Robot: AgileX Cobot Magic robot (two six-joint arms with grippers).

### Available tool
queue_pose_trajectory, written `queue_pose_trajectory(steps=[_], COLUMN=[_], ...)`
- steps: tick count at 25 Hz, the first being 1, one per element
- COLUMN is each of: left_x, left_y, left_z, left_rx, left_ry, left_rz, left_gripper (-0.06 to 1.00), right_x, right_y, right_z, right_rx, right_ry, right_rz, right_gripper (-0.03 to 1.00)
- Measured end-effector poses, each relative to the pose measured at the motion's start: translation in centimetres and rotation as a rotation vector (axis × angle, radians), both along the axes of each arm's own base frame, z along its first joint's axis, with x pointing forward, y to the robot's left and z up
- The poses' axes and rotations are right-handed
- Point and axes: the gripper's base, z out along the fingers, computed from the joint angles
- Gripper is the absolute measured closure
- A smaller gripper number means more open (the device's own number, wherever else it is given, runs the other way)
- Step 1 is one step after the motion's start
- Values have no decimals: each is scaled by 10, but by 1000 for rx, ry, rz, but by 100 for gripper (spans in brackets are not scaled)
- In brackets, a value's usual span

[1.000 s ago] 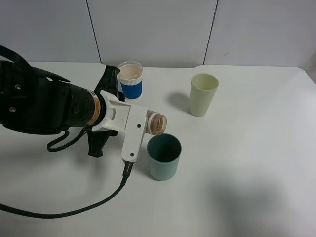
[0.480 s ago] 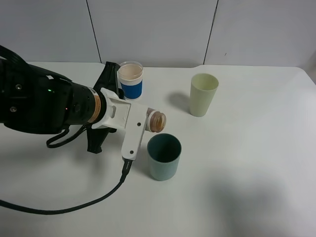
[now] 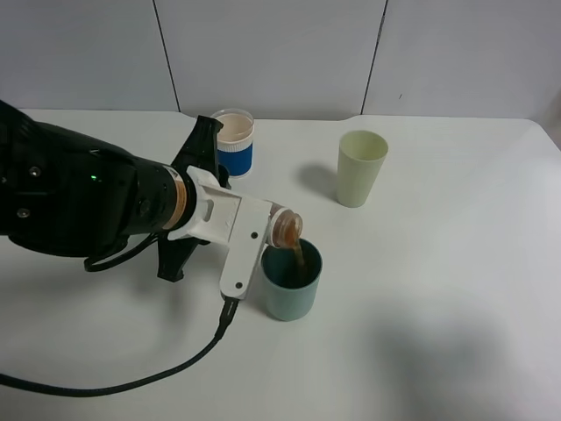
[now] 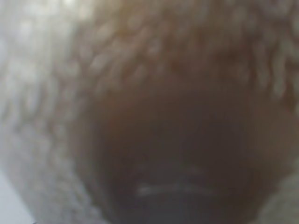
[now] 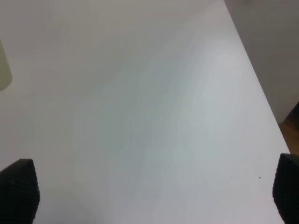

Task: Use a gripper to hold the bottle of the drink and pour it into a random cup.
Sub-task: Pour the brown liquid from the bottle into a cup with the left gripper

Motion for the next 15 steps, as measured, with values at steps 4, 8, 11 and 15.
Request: queue_pose_trajectory(steps=[4,8,11,15], left_x=[-1,0,1,2], left_y=[0,1,1,2], left_z=[0,1,1,2], left_rx=[4,23,26,39], left_ry=[-3,-22,-29,-41], left_rz=[5,3,-4,-3], left_gripper=[61,61,61,61], right_x=[0,0,0,0], right_y=[0,-1,-1,-1], right_z=[0,0,0,0], right_rx=[-1,9,15,8], right_ry=[0,-1,-1,-1], right_rz=[0,-12,-16,-21], right_gripper=[-3,-3,-3,-3])
